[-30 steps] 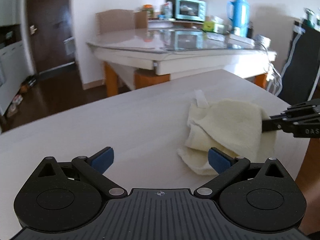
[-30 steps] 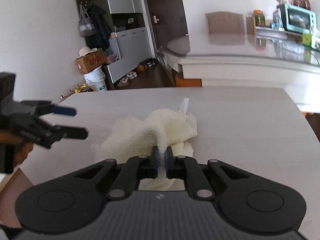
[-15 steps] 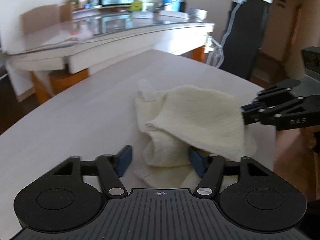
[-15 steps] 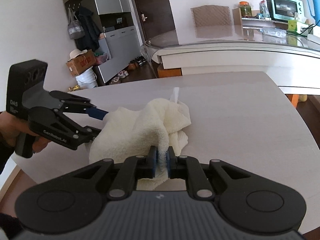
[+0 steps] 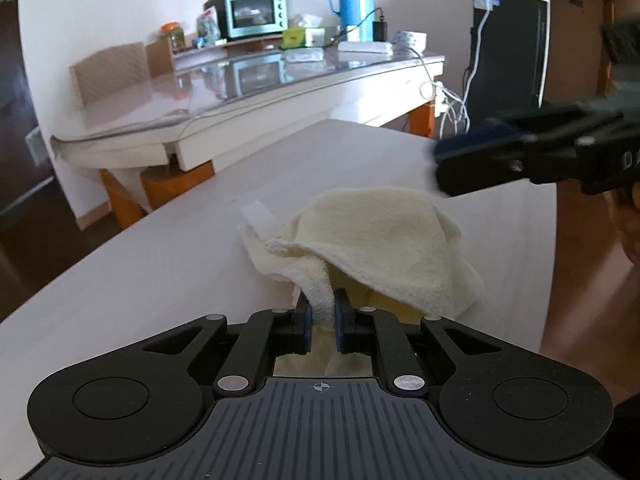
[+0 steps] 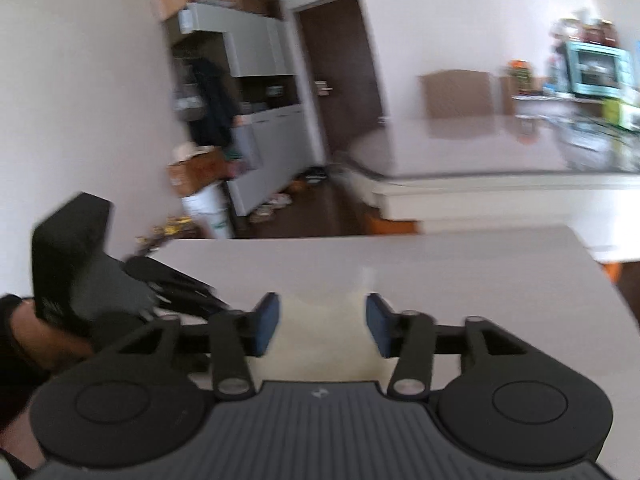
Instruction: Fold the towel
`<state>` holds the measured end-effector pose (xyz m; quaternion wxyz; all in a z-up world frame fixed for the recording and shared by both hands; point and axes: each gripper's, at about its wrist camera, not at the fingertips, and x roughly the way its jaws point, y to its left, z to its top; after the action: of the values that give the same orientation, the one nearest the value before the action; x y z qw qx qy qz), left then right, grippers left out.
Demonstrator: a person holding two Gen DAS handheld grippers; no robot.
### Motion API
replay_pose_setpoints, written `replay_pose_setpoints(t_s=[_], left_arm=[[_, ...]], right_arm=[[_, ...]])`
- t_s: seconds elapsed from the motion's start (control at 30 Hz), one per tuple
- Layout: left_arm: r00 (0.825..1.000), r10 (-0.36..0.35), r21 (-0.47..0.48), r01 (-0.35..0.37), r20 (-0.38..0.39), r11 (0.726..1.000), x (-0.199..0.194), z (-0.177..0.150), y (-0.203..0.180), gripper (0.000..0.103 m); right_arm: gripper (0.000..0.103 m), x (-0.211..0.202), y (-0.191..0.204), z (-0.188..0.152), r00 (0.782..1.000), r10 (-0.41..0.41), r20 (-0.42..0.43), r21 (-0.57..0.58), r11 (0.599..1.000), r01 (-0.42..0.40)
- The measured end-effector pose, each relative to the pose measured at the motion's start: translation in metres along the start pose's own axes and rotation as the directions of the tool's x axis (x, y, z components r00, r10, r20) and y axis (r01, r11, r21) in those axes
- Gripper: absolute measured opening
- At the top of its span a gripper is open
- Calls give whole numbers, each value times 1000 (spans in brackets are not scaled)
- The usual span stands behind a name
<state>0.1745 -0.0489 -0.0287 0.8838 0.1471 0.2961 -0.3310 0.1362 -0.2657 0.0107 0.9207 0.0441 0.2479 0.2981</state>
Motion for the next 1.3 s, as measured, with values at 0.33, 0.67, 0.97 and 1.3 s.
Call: replay_pose_setpoints(t_s=[0.33, 0.67, 0.97, 1.3], left_arm=[[1000, -11, 8, 11, 24, 1000, -10, -6, -12, 11], [997, 48, -112, -41, 65, 993, -20, -10, 11, 11], [988, 152, -223, -154, -26, 963, -43, -23, 34, 13], [990, 143, -263, -134, 16, 956, -47, -13, 49, 51]], right_arm=[[17, 50, -2, -8, 988, 46, -148, 56, 998, -38], [5, -5, -14, 2, 989, -148, 17, 16, 989, 148], [5, -35, -51, -15, 962, -272, 27, 123, 956, 267], [6, -33, -61, -47, 946, -321, -35, 91, 942, 323]])
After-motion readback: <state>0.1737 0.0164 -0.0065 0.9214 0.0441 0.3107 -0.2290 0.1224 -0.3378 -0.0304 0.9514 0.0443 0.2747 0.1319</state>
